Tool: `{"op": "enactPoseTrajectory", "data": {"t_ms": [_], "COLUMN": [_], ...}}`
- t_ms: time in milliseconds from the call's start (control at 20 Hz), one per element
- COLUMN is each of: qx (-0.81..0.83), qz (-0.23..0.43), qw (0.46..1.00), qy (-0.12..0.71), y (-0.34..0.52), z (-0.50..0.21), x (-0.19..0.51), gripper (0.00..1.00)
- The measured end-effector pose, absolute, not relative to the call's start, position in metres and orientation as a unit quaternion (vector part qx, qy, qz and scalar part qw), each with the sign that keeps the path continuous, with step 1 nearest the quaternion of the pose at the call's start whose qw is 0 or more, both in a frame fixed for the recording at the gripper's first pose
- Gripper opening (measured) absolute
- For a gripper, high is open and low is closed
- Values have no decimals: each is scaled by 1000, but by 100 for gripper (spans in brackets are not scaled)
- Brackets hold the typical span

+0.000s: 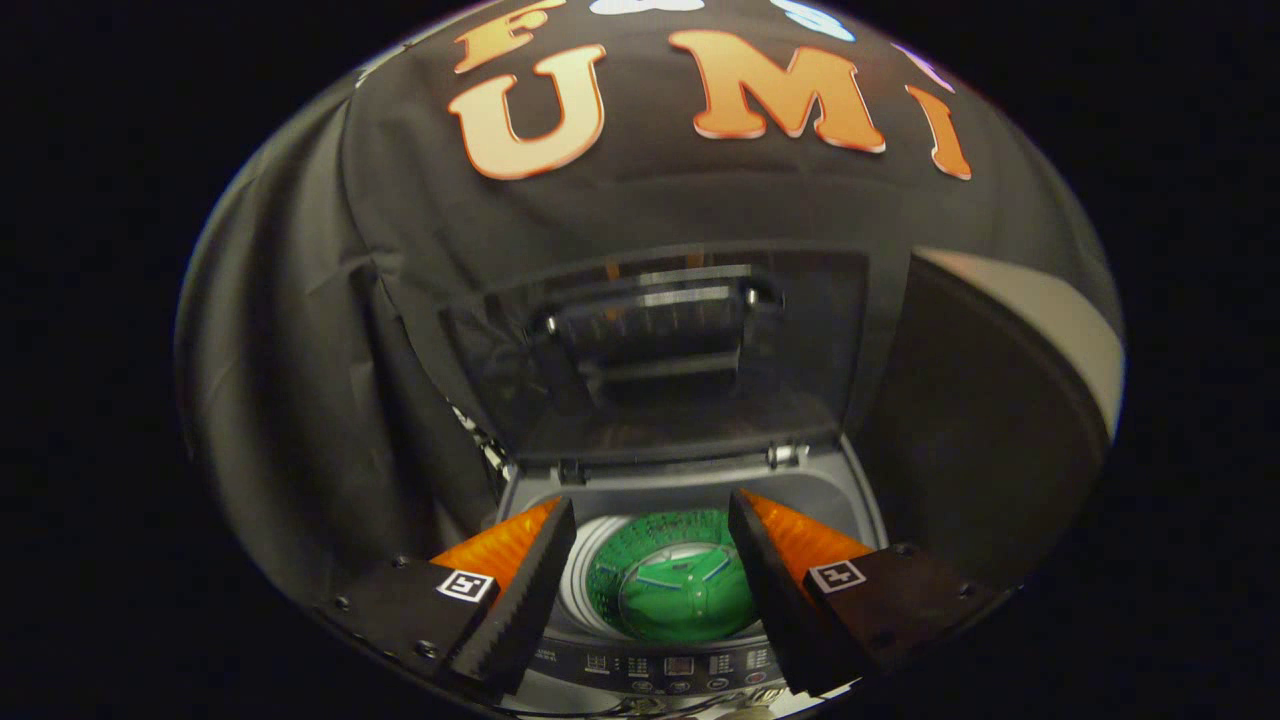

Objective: Put the clothes into the washing machine and then close the washing machine lid.

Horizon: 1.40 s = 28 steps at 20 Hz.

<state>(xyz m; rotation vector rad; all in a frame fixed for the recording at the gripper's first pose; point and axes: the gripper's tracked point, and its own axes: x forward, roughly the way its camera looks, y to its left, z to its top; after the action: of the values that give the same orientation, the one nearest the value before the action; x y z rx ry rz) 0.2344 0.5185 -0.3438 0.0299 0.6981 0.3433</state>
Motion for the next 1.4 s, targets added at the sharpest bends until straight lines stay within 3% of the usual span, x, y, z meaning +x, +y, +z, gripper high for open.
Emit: {"op": "enactPoseTrajectory", "data": {"t_ms": [300, 500, 800, 1400], "qx": [13, 10, 10, 7], "qz": [165, 159, 148, 127], "qw": [951, 959, 960, 950], "qy": [260, 235, 238, 286], "y": [518, 516, 506, 504], "z": [-244, -229, -250, -313], "x": [312, 368, 438, 469], "gripper": [98, 98, 98, 99]}}
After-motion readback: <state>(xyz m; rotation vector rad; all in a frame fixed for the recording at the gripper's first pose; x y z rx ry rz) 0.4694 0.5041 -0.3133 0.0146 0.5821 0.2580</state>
